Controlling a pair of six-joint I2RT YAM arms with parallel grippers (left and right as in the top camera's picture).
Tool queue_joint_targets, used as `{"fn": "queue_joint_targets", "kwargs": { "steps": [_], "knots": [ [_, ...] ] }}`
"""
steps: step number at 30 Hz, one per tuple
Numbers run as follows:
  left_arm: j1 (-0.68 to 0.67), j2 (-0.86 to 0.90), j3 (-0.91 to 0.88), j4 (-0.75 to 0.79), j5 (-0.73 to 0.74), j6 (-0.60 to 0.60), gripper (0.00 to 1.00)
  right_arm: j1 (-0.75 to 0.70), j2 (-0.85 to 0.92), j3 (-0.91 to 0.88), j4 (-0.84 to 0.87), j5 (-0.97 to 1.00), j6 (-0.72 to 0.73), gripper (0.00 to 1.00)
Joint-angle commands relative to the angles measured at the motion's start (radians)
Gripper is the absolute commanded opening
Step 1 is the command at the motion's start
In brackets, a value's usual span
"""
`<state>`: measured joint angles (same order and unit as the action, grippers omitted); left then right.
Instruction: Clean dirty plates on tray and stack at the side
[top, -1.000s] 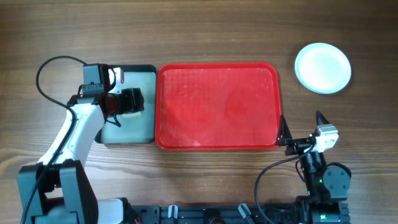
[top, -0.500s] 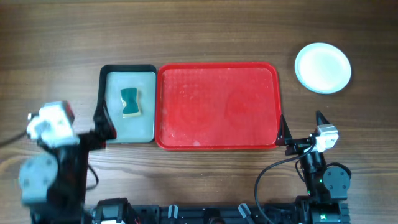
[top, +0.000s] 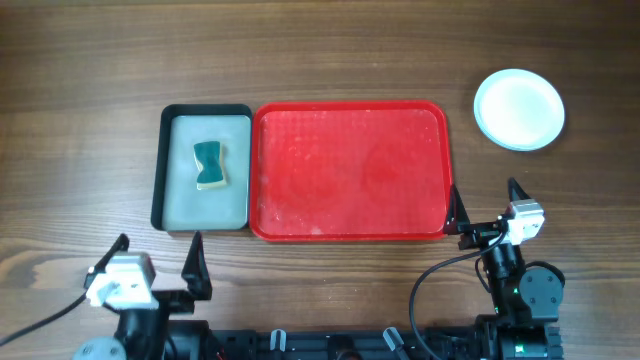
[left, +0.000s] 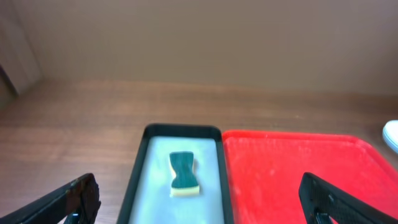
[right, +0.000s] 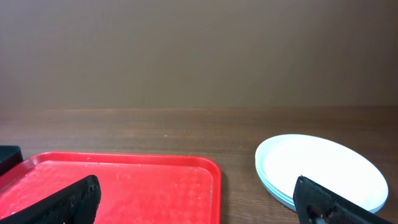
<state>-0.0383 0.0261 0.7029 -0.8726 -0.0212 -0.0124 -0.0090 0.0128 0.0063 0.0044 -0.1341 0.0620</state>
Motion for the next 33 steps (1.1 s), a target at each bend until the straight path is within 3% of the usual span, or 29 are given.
{"fn": "queue_joint_targets", "kwargs": {
  "steps": [1, 3, 5, 7, 10, 22, 33],
  "knots": [
    [0.017, -0.016, -0.138, 0.185, 0.007, -0.004, 1.00, 0.006, -0.009, -0.001, 0.005, 0.004, -0.009, 1.00],
    [0.048, -0.016, -0.267, 0.433, 0.044, -0.016, 1.00, 0.006, -0.009, -0.002, 0.005, 0.004, -0.009, 1.00],
    [0.082, -0.022, -0.421, 0.747, 0.058, -0.119, 1.00, 0.006, -0.009, -0.001, 0.005, 0.004, -0.009, 1.00],
    [0.091, -0.023, -0.507, 0.915, 0.058, -0.212, 1.00, 0.006, -0.009, -0.001, 0.005, 0.004, -0.009, 1.00],
    [0.091, -0.023, -0.540, 0.918, 0.058, -0.288, 1.00, 0.006, -0.009, -0.001, 0.005, 0.004, -0.009, 1.00],
    [0.091, -0.023, -0.678, 0.914, 0.058, -0.288, 1.00, 0.006, -0.009, -0.001, 0.005, 0.004, -0.009, 1.00],
    [0.070, -0.023, -0.686, 0.963, 0.057, -0.288, 1.00, 0.006, -0.009, -0.001, 0.005, 0.004, -0.009, 1.00]
  ]
}}
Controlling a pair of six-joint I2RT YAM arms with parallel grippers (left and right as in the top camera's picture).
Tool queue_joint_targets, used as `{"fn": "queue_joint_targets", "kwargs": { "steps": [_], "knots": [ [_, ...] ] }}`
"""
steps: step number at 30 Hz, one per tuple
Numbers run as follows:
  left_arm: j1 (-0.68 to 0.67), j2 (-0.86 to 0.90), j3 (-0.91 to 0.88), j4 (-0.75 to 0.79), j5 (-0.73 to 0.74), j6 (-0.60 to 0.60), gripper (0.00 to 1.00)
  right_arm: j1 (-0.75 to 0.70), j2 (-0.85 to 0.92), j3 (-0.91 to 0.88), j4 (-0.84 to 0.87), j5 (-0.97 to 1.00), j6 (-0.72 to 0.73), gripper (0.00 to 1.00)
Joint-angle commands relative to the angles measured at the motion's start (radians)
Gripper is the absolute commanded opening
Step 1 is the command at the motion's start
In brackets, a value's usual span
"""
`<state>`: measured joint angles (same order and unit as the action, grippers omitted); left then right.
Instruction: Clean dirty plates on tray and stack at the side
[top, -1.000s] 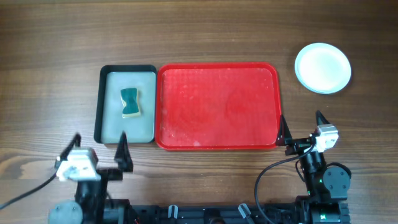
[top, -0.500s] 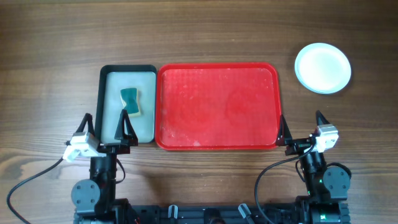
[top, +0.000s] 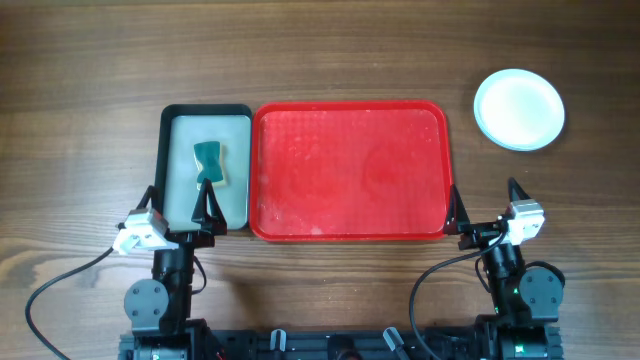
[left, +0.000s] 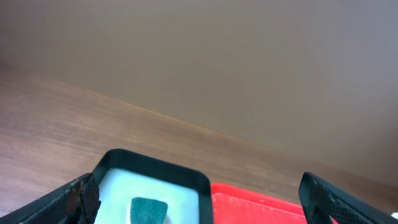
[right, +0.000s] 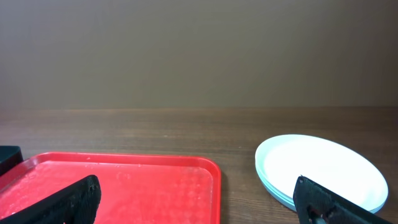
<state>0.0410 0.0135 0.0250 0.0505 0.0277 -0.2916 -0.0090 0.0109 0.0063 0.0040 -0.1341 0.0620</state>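
Observation:
The red tray (top: 348, 171) lies mid-table with no plates on it; its near right corner shows in the right wrist view (right: 155, 186). A stack of white plates (top: 518, 109) sits at the far right, also visible as plates (right: 320, 171). A green sponge (top: 208, 163) rests in the black-rimmed basin (top: 164, 170), seen too as the sponge (left: 148, 211). My left gripper (top: 178, 208) is open over the basin's near edge. My right gripper (top: 484, 205) is open just right of the tray's near right corner, holding nothing.
Wooden tabletop (top: 320, 50) all round. The basin touches the tray's left side. Both arm bases stand at the near edge, with cables trailing from them.
My left gripper has moved forward and right, from the near-left table edge to over the basin's near rim. The right gripper, tray, plates and sponge have not moved.

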Motion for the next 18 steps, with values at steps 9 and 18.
{"fn": "queue_joint_targets", "kwargs": {
  "steps": [9, 18],
  "knots": [
    [-0.008, -0.010, -0.019, 0.070, 0.009, -0.013, 1.00, 0.006, -0.007, -0.001, 0.005, 0.004, -0.009, 1.00],
    [0.017, -0.010, -0.019, -0.127, 0.001, 0.033, 1.00, 0.006, -0.007, -0.001, 0.005, 0.004, -0.009, 1.00]
  ]
}}
